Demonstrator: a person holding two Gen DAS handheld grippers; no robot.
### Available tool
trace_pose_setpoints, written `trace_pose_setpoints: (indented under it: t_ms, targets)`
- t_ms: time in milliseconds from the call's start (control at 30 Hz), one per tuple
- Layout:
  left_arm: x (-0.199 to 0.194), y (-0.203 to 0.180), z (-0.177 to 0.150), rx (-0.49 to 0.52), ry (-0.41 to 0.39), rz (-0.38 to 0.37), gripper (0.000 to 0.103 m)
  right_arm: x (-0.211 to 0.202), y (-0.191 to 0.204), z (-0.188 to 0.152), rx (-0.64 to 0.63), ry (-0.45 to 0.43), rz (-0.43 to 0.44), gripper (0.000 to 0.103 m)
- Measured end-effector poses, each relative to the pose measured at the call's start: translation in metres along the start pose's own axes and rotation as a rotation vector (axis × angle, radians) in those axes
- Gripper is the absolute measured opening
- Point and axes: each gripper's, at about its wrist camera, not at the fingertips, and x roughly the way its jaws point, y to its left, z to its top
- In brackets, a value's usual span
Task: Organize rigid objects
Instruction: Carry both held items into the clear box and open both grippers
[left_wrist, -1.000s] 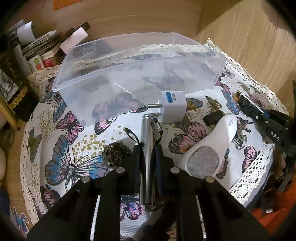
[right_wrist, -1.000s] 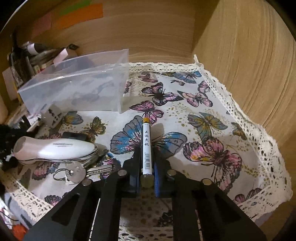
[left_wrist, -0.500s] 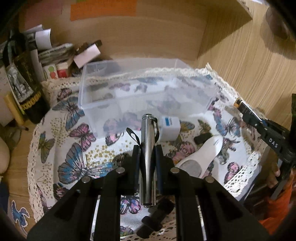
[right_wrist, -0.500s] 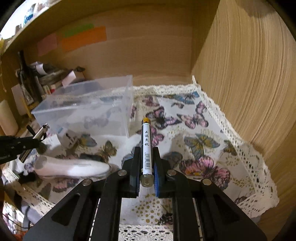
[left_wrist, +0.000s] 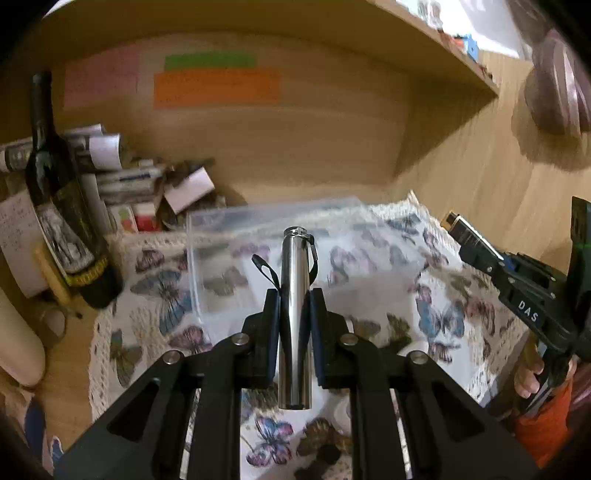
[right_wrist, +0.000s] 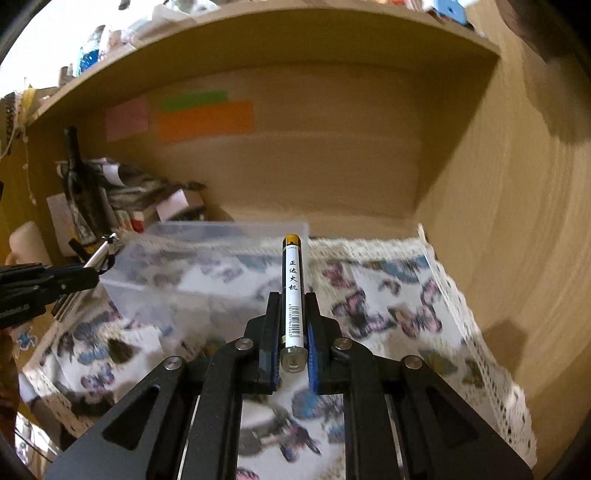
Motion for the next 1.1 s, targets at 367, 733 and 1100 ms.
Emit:
trace_pose_setpoints:
  t_ms: [367,733,1100]
  targets:
    - [0.031,0.018,0.041,-0.045,0.0,0.061,0.015,0.034,0.021,0.046,-0.06,-0.035,0.067,0.01]
    - [0.088,0.03,0.055,-0.085,0.103,0.095,0.015,0.101,0.032,0.05,-0.119,0.095,0.071,0.01]
    - [0.132,0.027,0.045,-0.054,0.222,0.108,0.012,0.148,0.027,0.033,-0.107,0.252,0.088,0.01]
